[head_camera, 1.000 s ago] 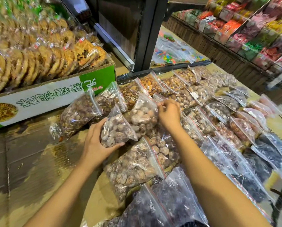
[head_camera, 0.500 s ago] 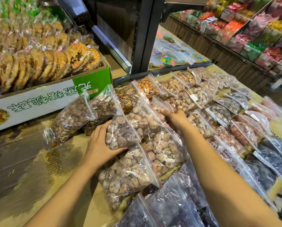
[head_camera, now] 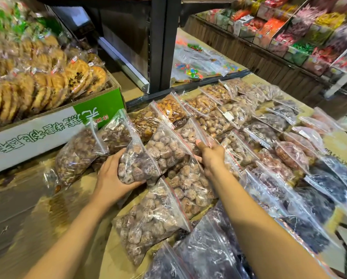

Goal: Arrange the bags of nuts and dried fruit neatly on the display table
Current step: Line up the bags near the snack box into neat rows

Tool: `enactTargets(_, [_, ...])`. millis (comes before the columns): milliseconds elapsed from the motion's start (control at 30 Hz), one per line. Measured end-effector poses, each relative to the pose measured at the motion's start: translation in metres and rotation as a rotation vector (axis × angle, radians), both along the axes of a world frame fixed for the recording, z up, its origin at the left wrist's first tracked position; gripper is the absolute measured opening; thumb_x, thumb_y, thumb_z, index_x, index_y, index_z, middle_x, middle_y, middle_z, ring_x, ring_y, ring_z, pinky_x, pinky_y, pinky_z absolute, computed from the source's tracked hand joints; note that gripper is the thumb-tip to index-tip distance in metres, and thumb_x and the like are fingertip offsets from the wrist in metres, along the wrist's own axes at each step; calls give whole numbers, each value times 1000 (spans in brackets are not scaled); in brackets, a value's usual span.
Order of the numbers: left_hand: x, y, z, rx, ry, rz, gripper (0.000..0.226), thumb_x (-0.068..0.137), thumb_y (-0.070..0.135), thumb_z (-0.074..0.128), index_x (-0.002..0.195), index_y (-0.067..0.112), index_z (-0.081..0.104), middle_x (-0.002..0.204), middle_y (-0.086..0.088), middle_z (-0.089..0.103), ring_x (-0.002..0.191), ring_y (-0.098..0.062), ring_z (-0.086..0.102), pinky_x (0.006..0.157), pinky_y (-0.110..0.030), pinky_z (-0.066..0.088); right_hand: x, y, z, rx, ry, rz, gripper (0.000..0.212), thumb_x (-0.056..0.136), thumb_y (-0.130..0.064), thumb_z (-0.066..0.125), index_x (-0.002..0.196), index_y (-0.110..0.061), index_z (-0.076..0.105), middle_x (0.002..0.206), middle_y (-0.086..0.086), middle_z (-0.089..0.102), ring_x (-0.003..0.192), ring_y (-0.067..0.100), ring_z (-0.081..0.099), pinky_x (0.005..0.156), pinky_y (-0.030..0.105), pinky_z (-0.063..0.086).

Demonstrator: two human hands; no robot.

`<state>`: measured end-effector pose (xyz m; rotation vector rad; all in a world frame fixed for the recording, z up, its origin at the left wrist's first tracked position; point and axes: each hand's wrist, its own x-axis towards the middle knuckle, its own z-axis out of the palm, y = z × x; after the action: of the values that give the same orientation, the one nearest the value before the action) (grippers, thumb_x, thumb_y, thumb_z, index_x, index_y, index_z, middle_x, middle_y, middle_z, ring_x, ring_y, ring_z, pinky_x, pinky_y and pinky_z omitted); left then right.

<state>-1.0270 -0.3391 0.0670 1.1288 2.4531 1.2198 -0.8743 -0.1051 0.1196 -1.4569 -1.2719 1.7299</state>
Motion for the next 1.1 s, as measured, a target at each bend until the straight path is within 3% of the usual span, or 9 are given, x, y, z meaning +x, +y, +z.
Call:
enactTargets(133, [-1,-1,4,-45,-6,-30,107,52,67,74,143,34,29,137,-1,44,127,-20,40,106,-38,32,3,6,14,85,-197,204,28,90,-23,62,106,-2,55,72,8,67,39,12,51,38,23,39])
enactTargets(300, [5,-5,3,-318,294,92,116,57,91,44,150,29,15,146,-10,38,133,-34,30,112,-56,17,6,-19,10,237,-287,267,38,96,-23,50,130,-7,44,75,6,56,46,11,40,38,22,34])
enactTargets(367, [12,-6,4,-370,249,114,118,60,88,44,152,26,5,153,-12,28,137,-37,28,112,-57,19,4,-26,8,307,-345,279,42,98,-24,46,136,-8,38,78,8,56,46,11,39,39,22,36])
enactTargets(433, [18,-11,6,-362,167,123,118,62,85,47,152,25,-3,159,-12,16,140,-38,23,114,-56,20,8,-29,15,350,-356,249,47,95,-25,51,138,-12,37,98,14,61,61,15,50,52,29,51])
enactTargets(467, [22,-15,9,-335,150,125,117,64,83,48,152,25,-4,160,-12,10,143,-37,18,115,-55,18,13,-30,18,424,-426,230,49,92,-28,53,137,-15,39,110,12,58,79,18,54,69,38,56])
enactTargets(567, [40,-31,15,-248,102,107,107,73,75,49,152,26,-4,161,-5,-6,147,-30,1,118,-49,7,38,-50,25,732,-692,279,51,90,-34,54,135,-14,42,127,10,53,132,27,30,109,49,32])
enactTargets(633, [56,-45,16,-205,49,82,101,77,73,47,152,30,-5,161,-1,-9,148,-26,-4,118,-47,3,59,-75,27,769,-731,347,56,92,-40,50,139,-13,37,140,11,43,141,28,14,112,51,19])
enactTargets(867, [113,-90,32,-210,48,-8,90,82,75,34,151,33,-6,159,4,-13,147,-22,-10,118,-48,1,132,-147,44,752,-836,397,64,94,-52,39,144,-14,30,151,12,27,143,30,9,115,51,15])
enactTargets(1100, [159,-102,45,-273,116,-36,86,85,74,29,153,24,11,160,-4,10,147,-26,8,116,-39,6,180,-201,43,894,-950,491,65,92,-55,38,140,-11,34,136,14,45,129,31,32,106,47,30])
